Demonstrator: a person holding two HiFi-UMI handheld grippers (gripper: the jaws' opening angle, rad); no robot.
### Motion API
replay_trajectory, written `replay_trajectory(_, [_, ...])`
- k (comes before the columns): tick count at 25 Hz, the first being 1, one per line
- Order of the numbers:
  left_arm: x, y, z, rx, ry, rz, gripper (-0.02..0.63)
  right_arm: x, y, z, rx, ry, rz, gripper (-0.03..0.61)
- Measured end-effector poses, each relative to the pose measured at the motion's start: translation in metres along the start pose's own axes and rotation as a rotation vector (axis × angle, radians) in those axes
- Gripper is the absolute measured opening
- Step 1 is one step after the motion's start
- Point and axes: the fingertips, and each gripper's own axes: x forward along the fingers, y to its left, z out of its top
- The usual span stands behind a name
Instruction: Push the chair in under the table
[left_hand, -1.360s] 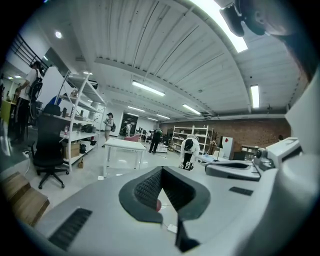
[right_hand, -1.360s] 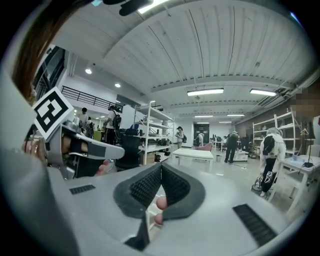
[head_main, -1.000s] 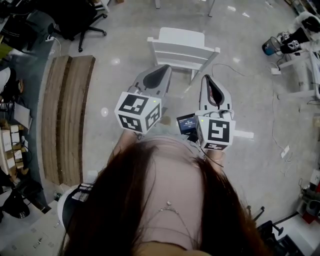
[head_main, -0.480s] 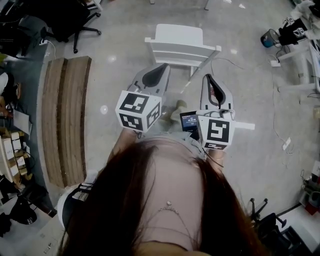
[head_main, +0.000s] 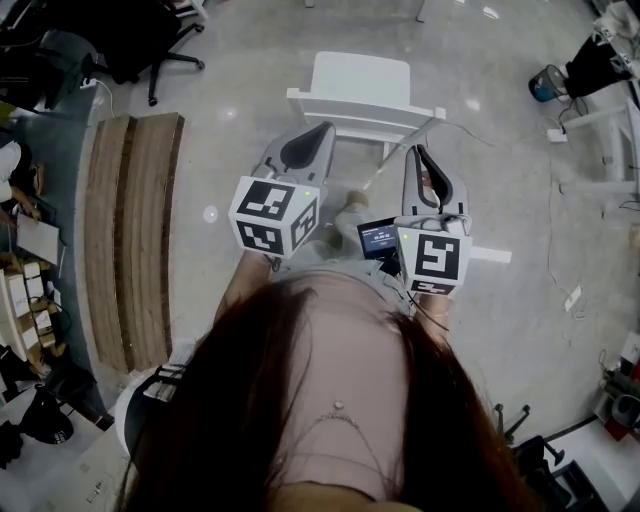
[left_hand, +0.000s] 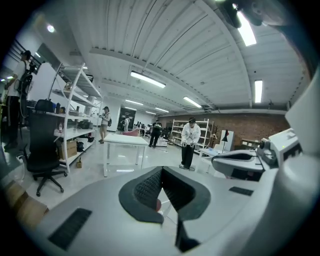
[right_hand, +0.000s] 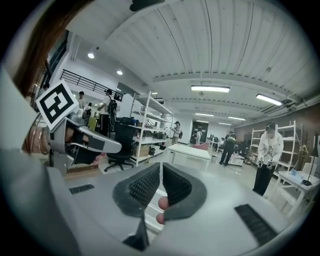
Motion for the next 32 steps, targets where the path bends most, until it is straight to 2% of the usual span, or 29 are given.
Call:
replay_trajectory(4, [0.026, 0.009, -0.001, 0.02, 0.028, 0.009, 0.008, 0.025, -0.007, -0.006, -0.023, 0.018, 0.025, 0.021])
replay_trajectory(13, [0.078, 0.009, -0.022, 0.092, 0.127, -0.05, 0.008, 0.071, -0.021, -0.028, -0.096, 0.082, 0.097, 0.021])
replay_trajectory(18, [0.1, 0.02, -0.032, 0.138, 0.177, -0.035, 0.009, 0.093, -0.026, -0.041, -0.136, 0.118, 0.117, 0.022])
replay_trajectory(26, [0.121, 0.033, -0.047, 0.159, 0.239, -0.005, 0.009, 0.115, -0.033, -0.064, -0.214, 0.19, 0.146, 0.026])
replay_trajectory(32, [0.131, 0.042, -0.057, 0.166, 0.274, 0.002, 0.011, 0.128, -0.031, -0.079, -0.236, 0.232, 0.18, 0.067])
